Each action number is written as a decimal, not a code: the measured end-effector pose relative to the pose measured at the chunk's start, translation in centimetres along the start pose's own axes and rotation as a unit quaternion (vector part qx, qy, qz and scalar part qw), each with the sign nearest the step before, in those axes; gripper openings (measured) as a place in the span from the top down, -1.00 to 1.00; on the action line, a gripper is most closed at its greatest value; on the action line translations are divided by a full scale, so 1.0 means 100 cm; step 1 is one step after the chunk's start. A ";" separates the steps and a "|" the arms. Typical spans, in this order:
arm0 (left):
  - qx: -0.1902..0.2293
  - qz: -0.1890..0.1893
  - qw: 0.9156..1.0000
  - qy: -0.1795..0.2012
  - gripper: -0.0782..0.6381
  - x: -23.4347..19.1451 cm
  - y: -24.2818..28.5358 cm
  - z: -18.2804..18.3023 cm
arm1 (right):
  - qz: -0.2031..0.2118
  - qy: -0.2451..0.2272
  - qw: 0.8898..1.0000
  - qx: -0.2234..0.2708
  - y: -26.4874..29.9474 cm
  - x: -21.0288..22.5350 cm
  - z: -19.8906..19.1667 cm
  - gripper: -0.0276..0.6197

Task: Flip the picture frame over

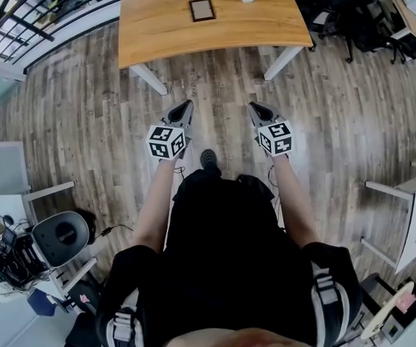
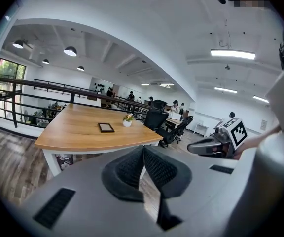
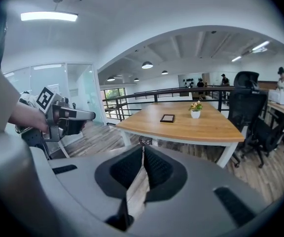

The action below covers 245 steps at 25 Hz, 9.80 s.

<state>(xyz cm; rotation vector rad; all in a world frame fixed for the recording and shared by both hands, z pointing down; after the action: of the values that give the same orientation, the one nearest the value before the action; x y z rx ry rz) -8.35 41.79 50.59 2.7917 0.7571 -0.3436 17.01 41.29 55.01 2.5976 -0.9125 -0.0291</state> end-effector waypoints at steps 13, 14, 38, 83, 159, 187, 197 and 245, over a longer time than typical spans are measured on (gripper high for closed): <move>-0.015 -0.018 1.000 -0.003 0.72 -0.059 0.010 0.007 | -0.029 0.029 0.999 0.002 0.048 -0.014 0.005 0.87; -0.015 -0.020 1.000 -0.003 0.72 -0.060 0.012 0.007 | -0.031 0.030 0.999 0.001 0.050 -0.012 0.004 0.87; -0.023 0.019 0.999 -0.023 0.72 -0.125 0.045 0.017 | -0.006 0.035 0.999 -0.012 0.130 0.014 0.029 0.89; -0.049 0.117 0.990 -0.057 0.72 -0.184 0.295 0.051 | 0.118 0.007 0.990 -0.070 0.316 0.227 0.098 0.89; -0.260 0.119 0.951 -0.114 0.45 -0.306 0.462 -0.043 | 0.117 0.063 0.974 -0.183 0.450 0.259 0.073 0.84; -0.221 0.166 0.941 -0.198 0.61 -0.312 0.457 -0.027 | 0.124 0.070 0.974 -0.174 0.451 0.243 0.077 0.84; -0.192 0.146 0.949 -0.202 0.61 -0.312 0.447 -0.011 | 0.120 0.131 0.974 -0.143 0.463 0.233 0.083 0.52; -0.156 0.065 0.976 -0.135 0.61 -0.311 0.436 0.012 | 0.128 0.401 0.905 -0.059 0.472 0.210 0.102 0.66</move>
<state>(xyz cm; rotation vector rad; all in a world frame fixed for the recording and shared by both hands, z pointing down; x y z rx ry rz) -12.07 -9.66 65.06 2.4192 0.5131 -0.5173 3.89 -8.73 64.92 2.0331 -0.8625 0.9470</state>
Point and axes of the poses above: the fingertips, and each gripper's own axes: y forward along the fingers, x to its right, z out of its top, the point moved 5 cm from there along -y, backward along the fingers, and after that the axes turned 7 degrees about x, right-handed, at the moved point
